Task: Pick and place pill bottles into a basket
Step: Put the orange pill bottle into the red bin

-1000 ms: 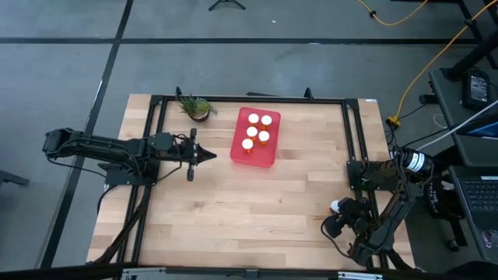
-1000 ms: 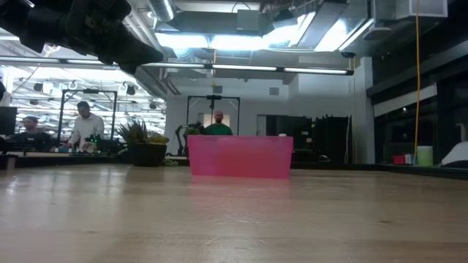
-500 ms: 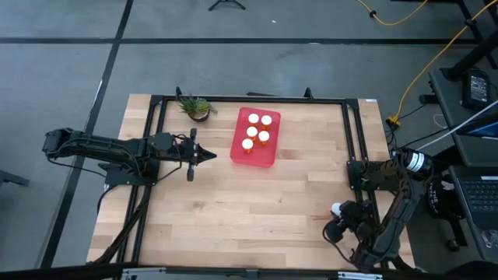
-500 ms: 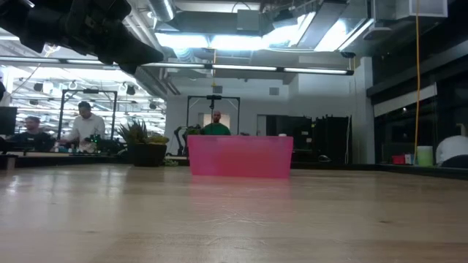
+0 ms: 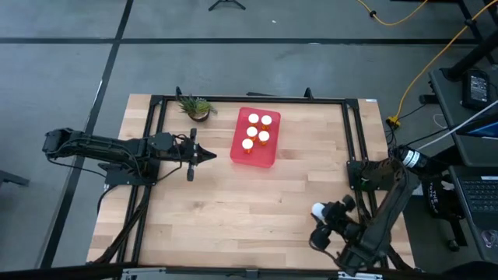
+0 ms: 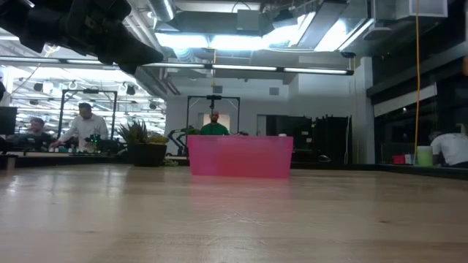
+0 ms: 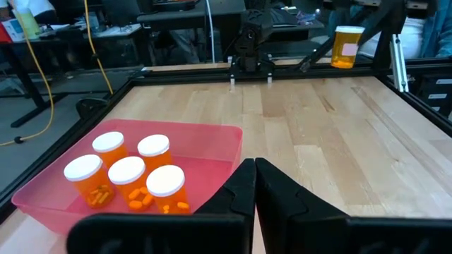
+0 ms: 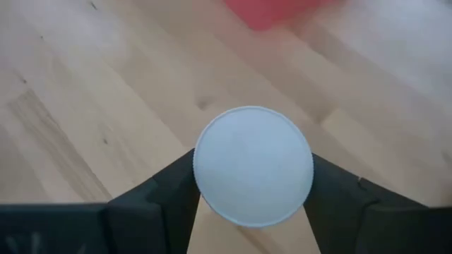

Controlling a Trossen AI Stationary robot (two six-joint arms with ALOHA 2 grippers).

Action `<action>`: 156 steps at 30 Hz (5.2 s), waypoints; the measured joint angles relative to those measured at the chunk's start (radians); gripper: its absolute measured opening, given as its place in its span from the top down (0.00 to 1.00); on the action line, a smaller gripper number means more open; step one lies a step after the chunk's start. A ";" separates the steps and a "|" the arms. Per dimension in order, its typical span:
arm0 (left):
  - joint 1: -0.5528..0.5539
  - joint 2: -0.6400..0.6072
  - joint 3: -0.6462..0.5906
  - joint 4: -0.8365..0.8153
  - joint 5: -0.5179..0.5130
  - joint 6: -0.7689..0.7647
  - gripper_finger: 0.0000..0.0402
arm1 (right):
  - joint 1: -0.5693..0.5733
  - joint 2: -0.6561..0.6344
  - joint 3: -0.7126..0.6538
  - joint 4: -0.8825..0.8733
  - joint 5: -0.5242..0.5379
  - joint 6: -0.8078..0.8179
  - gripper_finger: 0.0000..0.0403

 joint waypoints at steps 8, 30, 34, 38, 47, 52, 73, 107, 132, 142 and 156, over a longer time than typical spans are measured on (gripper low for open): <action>0.000 0.000 0.000 0.000 0.000 0.000 0.98 | -0.159 0.000 0.087 0.118 0.011 -0.404 0.46; 0.000 0.000 0.000 0.000 0.004 -0.001 1.00 | -0.665 0.000 0.143 0.659 -0.286 -1.640 0.46; 0.000 0.000 0.000 0.000 0.004 -0.005 0.99 | -0.763 0.000 0.143 0.680 -0.364 -1.756 0.46; 0.000 0.000 0.000 0.000 0.004 -0.024 0.98 | -0.857 -0.001 0.113 0.683 -0.369 -1.819 0.46; 0.000 0.000 0.000 0.000 0.001 0.007 0.99 | -1.014 -0.002 -0.062 0.833 -0.431 -1.912 0.46; 0.000 0.000 0.000 0.000 0.000 0.008 0.98 | -1.076 -0.029 -0.089 0.900 -0.456 -1.958 0.46; 0.001 0.003 0.000 -0.041 -0.001 0.026 0.98 | -1.142 -0.133 -0.345 1.241 -0.535 -1.952 0.46; 0.001 0.003 0.000 -0.038 -0.007 0.027 0.98 | -1.179 -0.041 -0.486 1.484 -0.559 -1.897 0.46; 0.001 0.003 0.000 -0.038 -0.009 0.027 0.99 | -1.179 -0.040 -0.486 1.466 -0.604 -1.874 0.46; 0.001 0.003 0.000 -0.038 -0.008 0.027 0.99 | -1.183 -0.040 -0.486 1.461 -0.604 -1.897 0.46; 0.001 0.003 0.000 -0.037 -0.012 0.027 0.96 | -1.203 -0.040 -0.475 1.458 -0.609 -1.888 0.46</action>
